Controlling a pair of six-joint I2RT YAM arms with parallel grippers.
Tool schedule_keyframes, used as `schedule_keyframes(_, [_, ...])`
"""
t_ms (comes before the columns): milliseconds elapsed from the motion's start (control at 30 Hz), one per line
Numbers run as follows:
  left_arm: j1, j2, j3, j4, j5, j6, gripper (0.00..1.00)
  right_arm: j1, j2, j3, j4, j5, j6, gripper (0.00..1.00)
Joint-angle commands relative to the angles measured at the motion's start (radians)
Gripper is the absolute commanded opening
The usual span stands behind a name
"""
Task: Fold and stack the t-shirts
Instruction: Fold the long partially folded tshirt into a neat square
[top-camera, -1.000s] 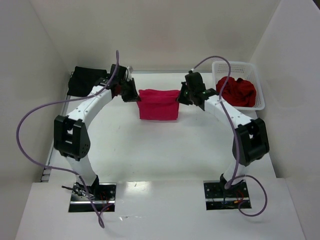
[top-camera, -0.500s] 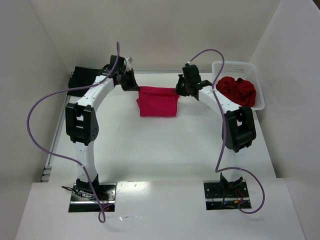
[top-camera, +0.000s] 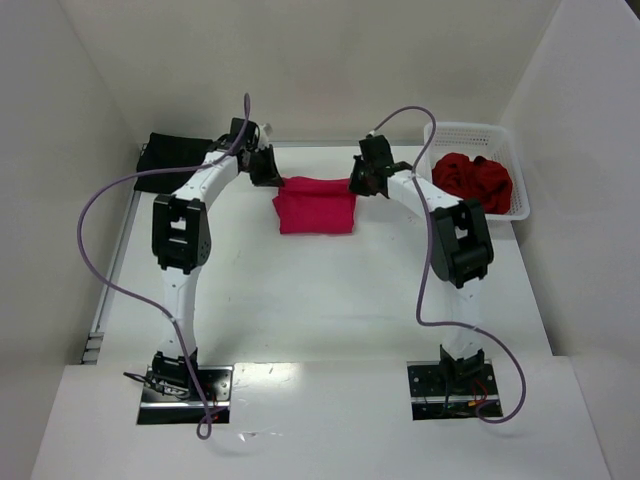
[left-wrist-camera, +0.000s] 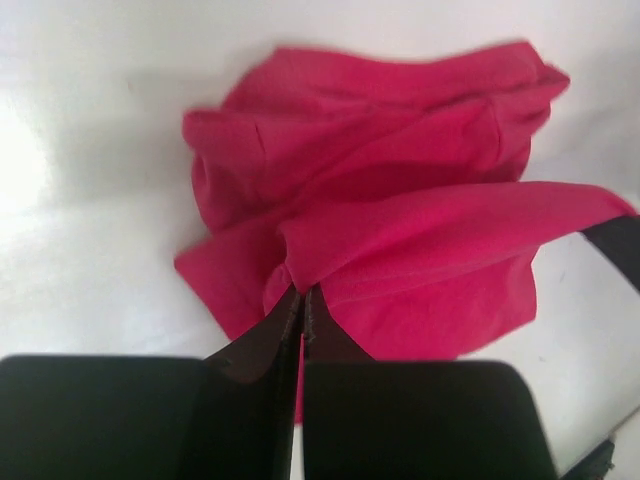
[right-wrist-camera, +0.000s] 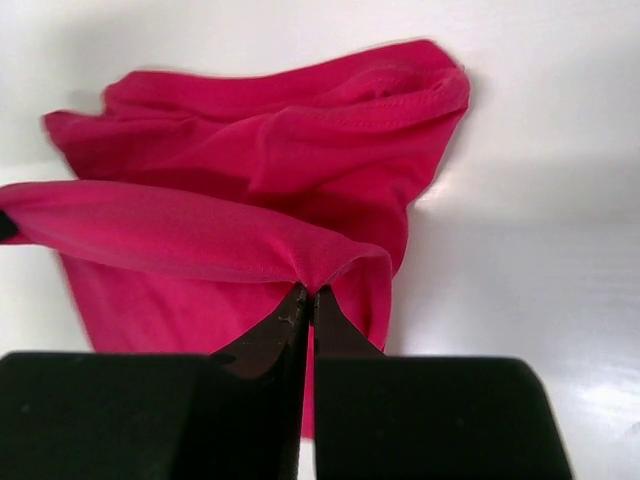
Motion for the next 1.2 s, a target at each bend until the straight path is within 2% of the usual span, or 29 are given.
schedule_keyframes(0, [0.033,0.077,0.134,-0.02,0.005,0.038,0.0,-0.037,0.077,0.108,0.018,0.021,-0.01,0.03])
schedule_keyframes(200, [0.051,0.203,0.37,-0.083,-0.004,0.019,0.02,-0.046,0.135,0.203,-0.002,0.021,0.001,0.03])
schedule_keyframes(267, [0.051,0.265,0.5,-0.128,0.005,0.019,0.03,-0.055,0.158,0.237,-0.002,0.021,0.001,0.07])
schedule_keyframes(367, [0.061,0.344,0.64,-0.175,0.005,0.01,0.04,-0.073,0.201,0.294,-0.002,0.021,0.001,0.07])
schedule_keyframes(467, [0.061,0.37,0.673,-0.175,0.028,0.01,0.1,-0.084,0.236,0.329,-0.011,0.002,0.001,0.07])
schedule_keyframes(567, [0.061,0.388,0.682,-0.175,0.042,0.01,0.49,-0.095,0.249,0.338,0.0,0.011,0.001,0.07])
schedule_keyframes(600, [0.061,0.402,0.696,-0.175,0.042,0.01,0.54,-0.095,0.261,0.339,0.0,0.011,0.001,0.1])
schedule_keyframes(633, [0.061,0.402,0.696,-0.175,0.042,0.01,0.65,-0.095,0.27,0.339,0.0,0.025,0.001,0.14])
schedule_keyframes(733, [0.061,0.413,0.72,-0.185,0.033,0.019,0.79,-0.095,0.28,0.339,0.0,0.034,0.012,0.56])
schedule_keyframes(767, [0.061,0.413,0.731,-0.185,0.021,0.019,0.88,-0.095,0.28,0.339,0.0,0.043,0.021,0.71])
schedule_keyframes(800, [0.061,0.413,0.743,-0.195,0.021,0.019,0.92,-0.095,0.28,0.339,0.0,0.057,0.021,0.95])
schedule_keyframes(833, [0.061,0.413,0.743,-0.195,0.009,0.03,0.96,-0.095,0.269,0.339,0.0,0.057,0.021,1.0])
schedule_keyframes(867, [0.061,0.402,0.743,-0.195,0.009,0.03,0.99,-0.095,0.269,0.339,0.0,0.057,0.021,1.0])
schedule_keyframes(1067, [0.061,0.34,0.74,-0.227,0.009,0.05,0.99,-0.095,0.203,0.328,0.044,0.034,0.012,1.0])
schedule_keyframes(1133, [0.042,0.312,0.711,-0.227,0.054,0.077,0.95,-0.095,0.191,0.338,0.053,-0.001,0.012,1.0])
schedule_keyframes(1167, [0.042,0.286,0.697,-0.227,0.073,0.102,0.94,-0.095,0.191,0.363,0.053,-0.025,0.001,0.96])
